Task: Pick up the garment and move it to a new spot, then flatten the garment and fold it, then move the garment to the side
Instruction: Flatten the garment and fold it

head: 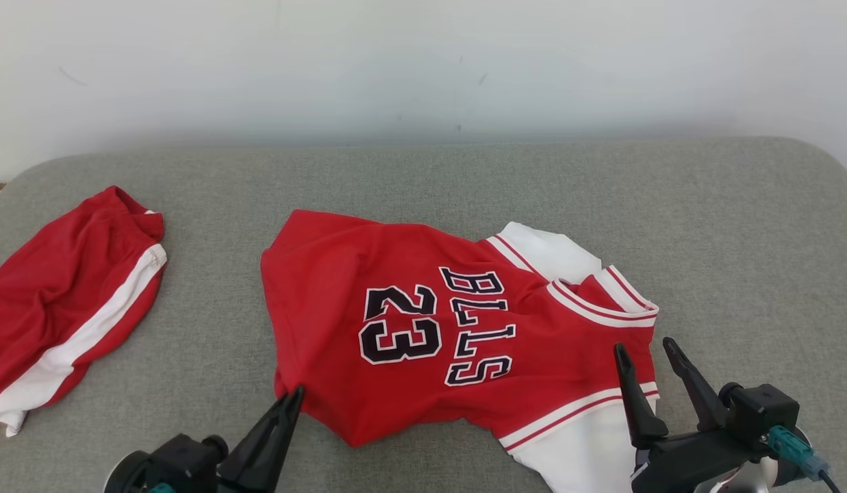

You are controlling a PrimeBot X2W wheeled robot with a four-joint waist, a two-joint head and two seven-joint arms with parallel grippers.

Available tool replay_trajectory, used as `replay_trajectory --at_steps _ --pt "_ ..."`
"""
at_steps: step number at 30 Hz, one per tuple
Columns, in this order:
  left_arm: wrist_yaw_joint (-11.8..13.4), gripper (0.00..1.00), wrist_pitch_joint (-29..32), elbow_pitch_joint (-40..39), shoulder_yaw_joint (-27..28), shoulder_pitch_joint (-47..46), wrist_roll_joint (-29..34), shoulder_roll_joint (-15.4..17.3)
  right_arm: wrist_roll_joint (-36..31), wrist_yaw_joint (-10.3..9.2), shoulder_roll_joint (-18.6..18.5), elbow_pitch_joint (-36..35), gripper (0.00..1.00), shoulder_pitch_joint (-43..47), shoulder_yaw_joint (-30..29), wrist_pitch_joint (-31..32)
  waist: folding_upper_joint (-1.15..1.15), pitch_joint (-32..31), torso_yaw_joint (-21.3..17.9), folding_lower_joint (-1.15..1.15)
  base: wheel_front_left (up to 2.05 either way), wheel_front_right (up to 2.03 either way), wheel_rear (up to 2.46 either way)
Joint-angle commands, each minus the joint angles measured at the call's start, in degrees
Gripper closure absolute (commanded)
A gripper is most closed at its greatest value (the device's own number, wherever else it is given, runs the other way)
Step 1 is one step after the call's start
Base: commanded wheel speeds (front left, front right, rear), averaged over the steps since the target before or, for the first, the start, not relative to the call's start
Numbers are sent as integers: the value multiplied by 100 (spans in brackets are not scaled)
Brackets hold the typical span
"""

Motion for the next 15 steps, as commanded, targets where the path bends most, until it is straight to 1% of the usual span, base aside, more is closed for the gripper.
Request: replay_trajectory --at_steps 1,3,4,6,7,8,9,10,12,14,15 --pt "-1 100 -16 52 64 -52 -70 32 18 0 -31 -2 0 -25 11 -11 0 32 -22 0 0 0 0" --pt "-48 100 -34 212 93 -188 -57 66 22 0 -35 -3 0 -69 36 -6 0 70 -55 0 0 0 0" --pt "-62 100 -74 311 115 -266 -124 18 18 0 -33 -3 0 -84 53 -1 0 90 -73 0 0 0 0" --pt "-142 100 -110 592 129 -455 -77 71 16 0 -25 6 0 -119 78 12 0 143 -135 0 0 0 0" --pt "-183 100 -186 727 157 -567 -154 4 11 0 -27 15 0 -136 81 12 0 167 -159 0 0 0 0" --pt "-183 100 -186 727 157 -567 -154 4 11 0 -27 15 0 -136 81 12 0 167 -159 0 0 0 0" --pt "-227 100 -186 916 162 -658 -169 4 11 0 -22 22 0 -160 85 5 0 195 -196 0 0 0 0" --pt "-322 100 -295 1231 200 -879 -185 -15 7 0 -23 38 0 -208 97 -5 0 252 -275 0 0 0 0" --pt "-410 100 -340 1621 209 -1082 -180 -4 7 0 -17 67 0 -243 94 -11 0 302 -359 0 0 0 0" --pt "-475 100 -429 1958 242 -1278 -272 -78 9 0 -18 92 0 -264 97 -31 0 349 -444 0 0 0 0" --pt "-517 100 -425 2140 211 -1358 -184 -16 12 0 -19 108 0 -288 100 -39 0 370 -495 0 0 0 0"
